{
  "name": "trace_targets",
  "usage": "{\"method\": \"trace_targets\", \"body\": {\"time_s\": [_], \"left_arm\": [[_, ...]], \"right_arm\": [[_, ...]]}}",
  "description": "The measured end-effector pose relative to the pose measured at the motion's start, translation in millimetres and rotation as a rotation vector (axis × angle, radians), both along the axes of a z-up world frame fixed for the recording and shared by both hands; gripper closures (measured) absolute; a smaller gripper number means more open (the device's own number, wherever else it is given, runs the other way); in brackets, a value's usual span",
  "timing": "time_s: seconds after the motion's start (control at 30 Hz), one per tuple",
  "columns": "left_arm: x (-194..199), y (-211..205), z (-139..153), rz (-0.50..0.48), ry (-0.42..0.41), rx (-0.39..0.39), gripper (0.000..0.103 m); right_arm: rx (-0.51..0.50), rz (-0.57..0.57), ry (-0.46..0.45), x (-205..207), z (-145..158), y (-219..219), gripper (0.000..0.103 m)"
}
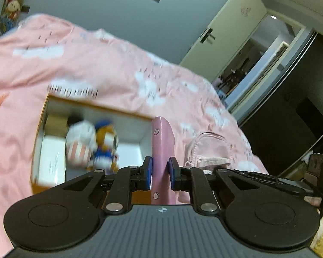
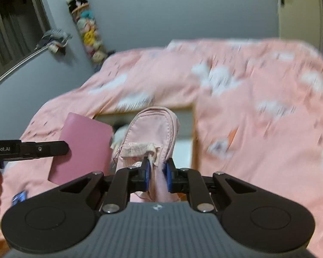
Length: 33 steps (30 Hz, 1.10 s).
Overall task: Organize objects
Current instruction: 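Carry the pink case and pink bag over the orange box with both grippers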
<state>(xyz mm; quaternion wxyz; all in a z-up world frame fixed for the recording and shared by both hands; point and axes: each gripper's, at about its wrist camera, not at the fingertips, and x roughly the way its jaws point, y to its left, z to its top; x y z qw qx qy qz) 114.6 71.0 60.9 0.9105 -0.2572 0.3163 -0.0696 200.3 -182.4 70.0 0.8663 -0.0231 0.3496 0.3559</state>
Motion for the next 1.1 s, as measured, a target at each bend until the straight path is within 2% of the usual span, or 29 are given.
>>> {"method": "trace_targets", "body": {"time_s": [0.1, 0.2, 0.4, 0.53, 0.67, 0.8, 1.03, 1.1], "left_arm": [[32.1, -4.1, -8.1, 0.015, 0.01, 0.015, 0.085], [61.2, -5.4, -36.2, 0.034, 0.078, -0.025, 0.085], [99.5, -11.8, -97.7, 0.031, 0.223, -0.113, 0.085], [114.6, -22.2, -122.8, 0.01, 0.301, -0.117, 0.085], [128.0, -28.6, -140.2, -0.013, 0.374, -0.108, 0.085], [133.0, -34.2, -149.2, -0.032, 0.404, -0.117, 0.085], [139.0, -34.1, -164.6, -0.009, 0.492, -0.141, 0.085], [140.5, -37.7, -163.4, -0.024, 0.494, -0.109, 0.084]], "right_arm": [[-0.014, -0.036, -0.072, 14.0, 5.6, 8.1, 0.088], [-0.042, -0.067, -0.112, 29.3, -1.1, 17.4, 0.088], [-0.082, -0.072, -0.108, 59.1, -22.1, 29.8, 0.088], [-0.104, -0.066, -0.109, 71.3, -32.4, 35.0, 0.088], [-0.113, -0.058, -0.106, 77.7, -40.4, 38.4, 0.088], [-0.114, -0.05, -0.1, 81.5, -45.4, 41.1, 0.087], [-0.119, -0.04, -0.111, 80.2, -49.4, 43.5, 0.087], [-0.126, -0.034, -0.117, 79.4, -50.8, 44.4, 0.087]]}}
